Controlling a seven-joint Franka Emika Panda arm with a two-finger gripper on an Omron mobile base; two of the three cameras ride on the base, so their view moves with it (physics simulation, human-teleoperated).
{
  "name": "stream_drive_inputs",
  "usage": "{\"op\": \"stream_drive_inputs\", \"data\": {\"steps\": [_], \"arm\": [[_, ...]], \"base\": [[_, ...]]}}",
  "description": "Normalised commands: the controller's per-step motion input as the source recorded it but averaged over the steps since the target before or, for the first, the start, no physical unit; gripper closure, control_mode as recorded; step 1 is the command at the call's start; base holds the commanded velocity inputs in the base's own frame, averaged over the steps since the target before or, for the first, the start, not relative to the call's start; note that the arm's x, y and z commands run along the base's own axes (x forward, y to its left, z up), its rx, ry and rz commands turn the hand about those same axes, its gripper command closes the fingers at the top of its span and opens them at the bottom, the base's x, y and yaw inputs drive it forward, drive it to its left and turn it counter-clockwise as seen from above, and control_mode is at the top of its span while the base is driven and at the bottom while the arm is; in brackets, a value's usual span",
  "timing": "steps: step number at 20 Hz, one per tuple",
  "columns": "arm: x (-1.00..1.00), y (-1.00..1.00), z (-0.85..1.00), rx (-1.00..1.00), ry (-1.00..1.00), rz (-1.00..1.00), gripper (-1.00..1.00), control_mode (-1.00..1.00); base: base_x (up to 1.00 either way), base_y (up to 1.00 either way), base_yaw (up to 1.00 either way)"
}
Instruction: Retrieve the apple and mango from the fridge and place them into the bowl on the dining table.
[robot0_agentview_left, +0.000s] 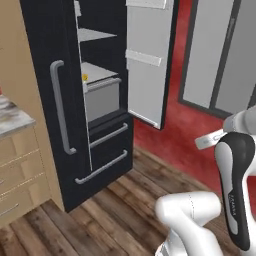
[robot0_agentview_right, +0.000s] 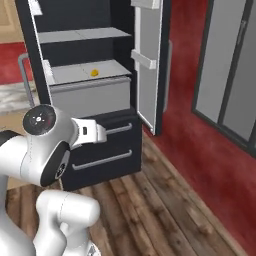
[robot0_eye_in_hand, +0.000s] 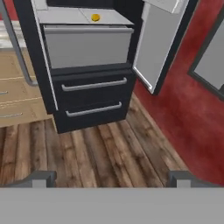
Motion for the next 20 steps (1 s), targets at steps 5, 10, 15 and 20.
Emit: {"op": "stream_drive_inputs", "data": {"steps": [5,10,15,20], "arm": [[0.0,0.0,0.0,0.0,0.0,0.0,-1.0,1.0],[0.0,0.0,0.0,0.0,0.0,0.0,-1.0,1.0],[0.0,0.0,0.0,0.0,0.0,0.0,-1.0,1.0],[0.0,0.0,0.0,0.0,0.0,0.0,-1.0,1.0]], "base": [[0.44,-0.42,0.35],[0.44,-0.34,0.37],[0.48,-0.32,0.39],[0.5,-0.43,0.38]]}}
